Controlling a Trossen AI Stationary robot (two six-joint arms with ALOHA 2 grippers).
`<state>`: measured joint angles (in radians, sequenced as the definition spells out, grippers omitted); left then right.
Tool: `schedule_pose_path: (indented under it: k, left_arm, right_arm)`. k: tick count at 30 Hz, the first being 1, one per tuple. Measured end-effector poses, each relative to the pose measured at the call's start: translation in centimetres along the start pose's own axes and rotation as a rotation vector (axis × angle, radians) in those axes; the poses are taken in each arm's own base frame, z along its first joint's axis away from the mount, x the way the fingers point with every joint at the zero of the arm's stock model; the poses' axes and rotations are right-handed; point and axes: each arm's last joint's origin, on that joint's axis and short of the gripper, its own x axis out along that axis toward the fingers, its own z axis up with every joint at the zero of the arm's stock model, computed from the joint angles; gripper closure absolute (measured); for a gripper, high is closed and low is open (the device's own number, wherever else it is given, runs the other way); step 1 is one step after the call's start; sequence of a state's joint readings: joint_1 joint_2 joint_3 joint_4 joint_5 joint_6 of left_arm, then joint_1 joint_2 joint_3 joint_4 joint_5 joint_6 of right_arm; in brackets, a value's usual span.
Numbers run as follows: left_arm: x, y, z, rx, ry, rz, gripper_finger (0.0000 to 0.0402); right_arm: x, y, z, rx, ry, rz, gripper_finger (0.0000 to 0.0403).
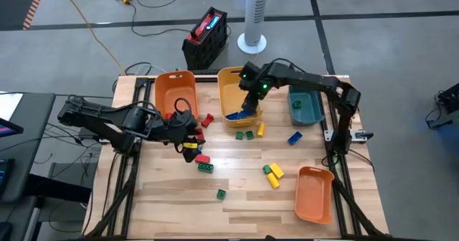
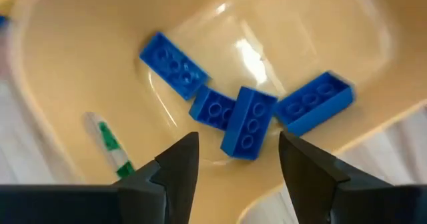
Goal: Sort blocks
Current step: Put the green game piece into the blue bin
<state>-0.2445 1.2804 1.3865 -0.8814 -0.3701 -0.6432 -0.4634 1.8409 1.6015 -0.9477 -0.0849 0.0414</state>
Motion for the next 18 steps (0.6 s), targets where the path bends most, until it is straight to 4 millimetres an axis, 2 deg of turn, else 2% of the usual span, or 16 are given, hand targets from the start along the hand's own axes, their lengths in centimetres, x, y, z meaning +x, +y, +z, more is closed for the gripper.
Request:
schedule_pose_path:
  k: [5, 9, 14, 18]
  left_arm:
    - [0.8, 0.3, -1.4, 0.092, 0.14, 0.004, 0.0228]
    - [3.1, 0.9, -4.0, 0.147, 0.257, -0.018, 0.0228]
    - [6.6, 1.2, -7.4, 0.12, 0.311, -0.135, 0.0228]
    - [8.2, 1.5, -9.4, 0.138, 0.294, -0.163, 0.0228]
  right_arm:
    - [-6.0, 2.9, -0.5, -0.078, -0.205, 0.034, 0.0187]
    - [-9.4, 6.2, -1.2, -0.156, -0.408, 0.104, 0.0187]
    - [-10.6, 10.5, -2.8, -0.2, -0.578, 0.189, 0.0186]
    - [-9.5, 13.4, -4.7, -0.226, -0.591, 0.185, 0.0186]
